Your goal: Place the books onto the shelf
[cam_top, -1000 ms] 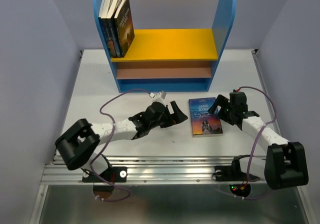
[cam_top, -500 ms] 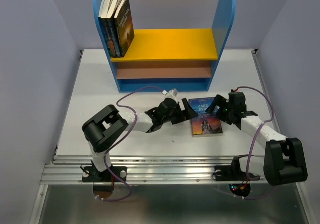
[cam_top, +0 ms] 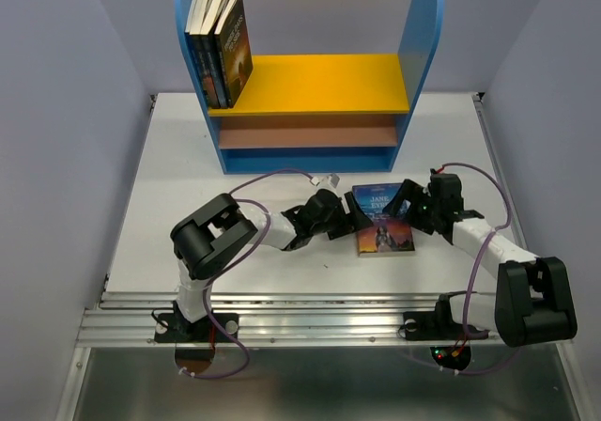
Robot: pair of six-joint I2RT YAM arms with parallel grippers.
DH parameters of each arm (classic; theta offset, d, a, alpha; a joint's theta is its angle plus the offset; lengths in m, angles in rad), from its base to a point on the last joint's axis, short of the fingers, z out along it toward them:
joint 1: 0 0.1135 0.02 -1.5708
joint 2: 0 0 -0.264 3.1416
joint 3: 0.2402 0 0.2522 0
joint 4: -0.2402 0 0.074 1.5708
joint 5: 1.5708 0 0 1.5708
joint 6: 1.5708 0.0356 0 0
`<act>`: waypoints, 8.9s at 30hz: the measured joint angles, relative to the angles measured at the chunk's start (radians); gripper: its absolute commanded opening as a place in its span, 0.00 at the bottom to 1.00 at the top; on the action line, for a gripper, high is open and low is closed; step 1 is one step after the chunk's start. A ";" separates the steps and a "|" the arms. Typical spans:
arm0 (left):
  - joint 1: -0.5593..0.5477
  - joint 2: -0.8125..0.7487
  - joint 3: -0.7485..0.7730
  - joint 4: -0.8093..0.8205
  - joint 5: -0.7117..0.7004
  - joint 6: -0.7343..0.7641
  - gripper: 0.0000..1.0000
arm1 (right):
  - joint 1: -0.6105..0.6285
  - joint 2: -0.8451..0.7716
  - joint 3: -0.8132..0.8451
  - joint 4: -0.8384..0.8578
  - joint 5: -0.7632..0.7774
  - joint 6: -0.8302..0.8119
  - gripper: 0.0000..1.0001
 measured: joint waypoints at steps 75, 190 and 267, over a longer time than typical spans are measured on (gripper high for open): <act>0.171 -0.837 -0.244 -0.054 0.202 0.180 0.99 | 0.003 -0.483 0.265 0.012 -0.673 0.125 0.01; 0.434 -0.343 0.008 0.869 -0.503 1.312 0.00 | 0.028 -0.228 0.519 -0.313 -0.219 -0.193 0.99; 0.404 -0.251 0.132 0.653 -0.785 1.451 0.88 | 0.146 -0.153 0.566 -0.383 -0.159 -0.297 1.00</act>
